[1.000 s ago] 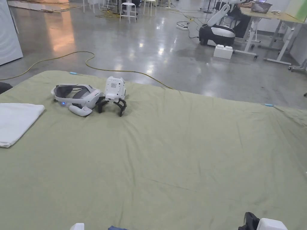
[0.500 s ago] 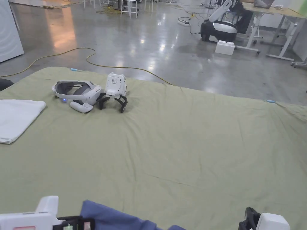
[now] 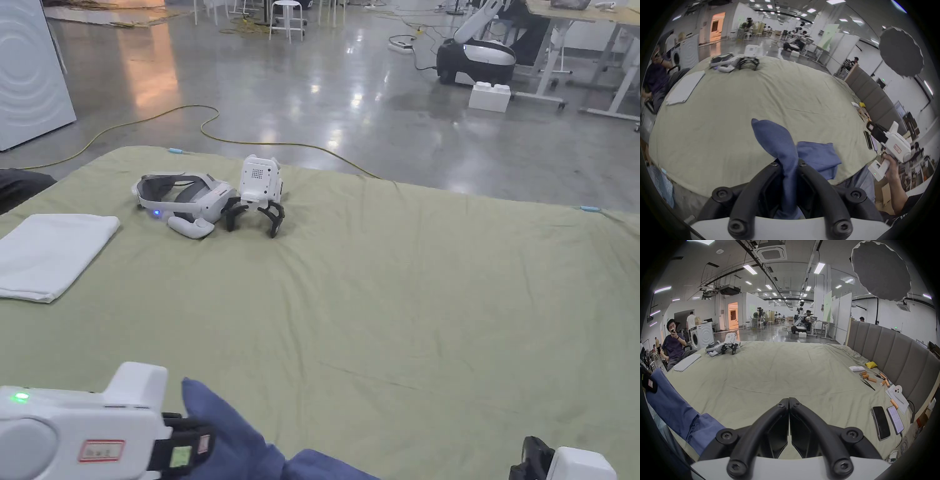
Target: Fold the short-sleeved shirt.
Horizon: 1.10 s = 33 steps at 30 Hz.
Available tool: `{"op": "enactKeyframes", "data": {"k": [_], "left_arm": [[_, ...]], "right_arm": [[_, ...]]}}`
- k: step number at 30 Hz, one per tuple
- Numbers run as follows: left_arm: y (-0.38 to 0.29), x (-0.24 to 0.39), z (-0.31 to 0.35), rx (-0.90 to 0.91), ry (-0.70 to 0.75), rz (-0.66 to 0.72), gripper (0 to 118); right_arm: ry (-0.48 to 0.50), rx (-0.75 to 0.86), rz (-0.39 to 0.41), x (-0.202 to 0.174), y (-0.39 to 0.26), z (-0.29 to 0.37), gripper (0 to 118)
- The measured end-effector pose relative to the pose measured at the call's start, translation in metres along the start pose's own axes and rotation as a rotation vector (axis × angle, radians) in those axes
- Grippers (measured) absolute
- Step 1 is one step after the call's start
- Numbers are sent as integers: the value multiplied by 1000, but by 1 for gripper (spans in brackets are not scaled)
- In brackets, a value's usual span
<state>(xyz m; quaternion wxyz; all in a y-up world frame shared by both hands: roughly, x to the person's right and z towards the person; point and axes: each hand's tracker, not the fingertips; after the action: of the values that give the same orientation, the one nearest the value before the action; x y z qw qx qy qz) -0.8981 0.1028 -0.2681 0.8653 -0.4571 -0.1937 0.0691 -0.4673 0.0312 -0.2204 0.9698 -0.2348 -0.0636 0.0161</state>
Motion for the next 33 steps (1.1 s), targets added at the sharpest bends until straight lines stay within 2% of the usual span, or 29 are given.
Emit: {"op": "enactKeyframes", "data": {"k": [5, 16, 19, 22, 24, 25, 26, 27, 28, 30, 33], "left_arm": [[-1, 54, -32, -49, -11, -121, 10], [-33, 137, -155, -181, -102, -63, 10], [-44, 150, -179, -209, -76, -94, 10], [-51, 148, -192, -232, -46, -66, 13], [-53, 145, -185, -220, -69, -37, 30], [-52, 143, -179, -197, -111, -24, 52], [-49, 142, -172, -188, -152, -14, 67], [-47, 137, -163, -167, -189, 13, 74], [-45, 131, -154, -149, -219, 40, 72], [-38, 118, -139, -110, -262, 90, 60], [-36, 99, -133, -63, -262, 126, 18]], "right_arm": [[-3, -6, 5, 2, -3, 1, 0], [-27, -27, -7, 11, -12, 7, 0], [-32, -33, -4, 14, -14, 9, 0], [-37, -40, -5, 17, -13, 9, 0], [-39, -47, -6, 18, -13, 9, 0], [-41, -49, -5, 18, -13, 10, 0], [-43, -47, -6, 19, -14, 11, 0], [-43, -47, -6, 21, -14, 12, 0], [-43, -47, -6, 20, -13, 12, 0], [-40, -46, -7, 22, -13, 13, 0], [-41, -44, -10, 21, -13, 14, 0]]}}
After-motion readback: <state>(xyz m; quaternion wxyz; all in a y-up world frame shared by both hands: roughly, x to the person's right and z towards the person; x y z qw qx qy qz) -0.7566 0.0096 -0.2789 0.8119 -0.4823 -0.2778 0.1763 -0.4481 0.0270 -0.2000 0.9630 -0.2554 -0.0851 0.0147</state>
